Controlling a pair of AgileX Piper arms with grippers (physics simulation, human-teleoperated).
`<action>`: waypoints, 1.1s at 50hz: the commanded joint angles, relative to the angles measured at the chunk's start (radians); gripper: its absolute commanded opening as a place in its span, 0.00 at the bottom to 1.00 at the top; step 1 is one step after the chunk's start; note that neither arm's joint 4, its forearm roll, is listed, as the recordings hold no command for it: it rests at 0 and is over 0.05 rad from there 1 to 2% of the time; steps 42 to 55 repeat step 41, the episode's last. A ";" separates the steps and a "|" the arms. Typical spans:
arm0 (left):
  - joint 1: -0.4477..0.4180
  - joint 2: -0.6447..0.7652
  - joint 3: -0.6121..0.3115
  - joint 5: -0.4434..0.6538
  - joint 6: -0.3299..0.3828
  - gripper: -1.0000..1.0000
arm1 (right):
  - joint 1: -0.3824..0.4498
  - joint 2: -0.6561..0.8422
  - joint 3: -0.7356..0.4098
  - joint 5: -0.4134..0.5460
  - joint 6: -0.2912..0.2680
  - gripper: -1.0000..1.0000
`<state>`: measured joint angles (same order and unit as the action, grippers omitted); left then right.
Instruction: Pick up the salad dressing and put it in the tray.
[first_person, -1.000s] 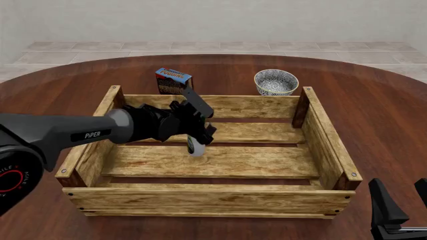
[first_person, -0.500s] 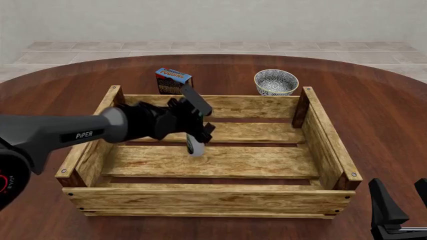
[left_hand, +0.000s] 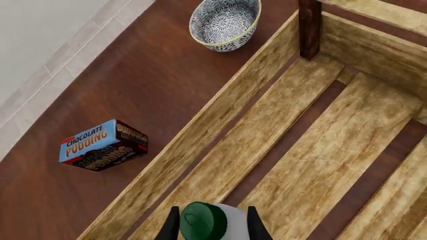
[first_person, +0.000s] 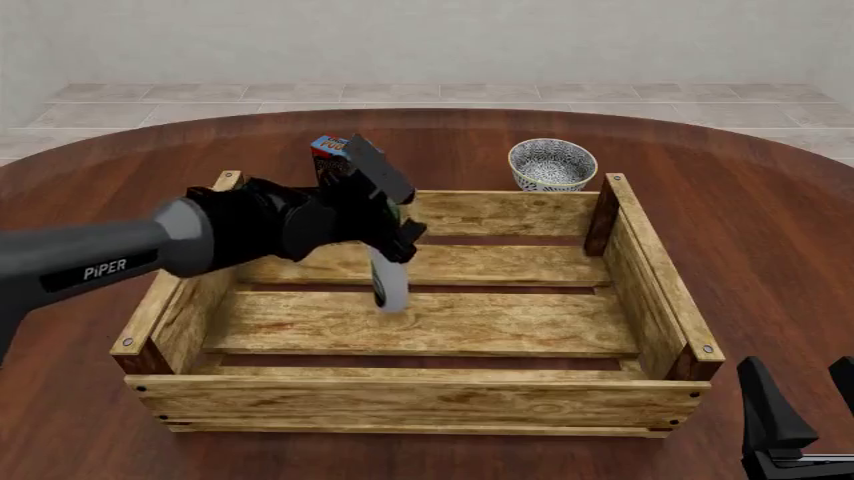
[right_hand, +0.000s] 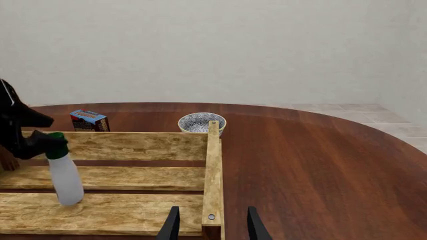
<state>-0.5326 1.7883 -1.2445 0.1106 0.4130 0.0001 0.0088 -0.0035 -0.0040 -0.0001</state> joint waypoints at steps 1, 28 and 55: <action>0.001 -0.068 -0.001 0.025 0.011 1.00 | 0.000 0.000 0.000 0.000 0.000 1.00; 0.021 -0.270 -0.012 0.126 0.075 1.00 | 0.000 0.000 0.000 0.000 0.000 1.00; 0.034 -0.349 -0.002 0.154 0.100 1.00 | 0.000 0.000 0.000 0.000 0.000 1.00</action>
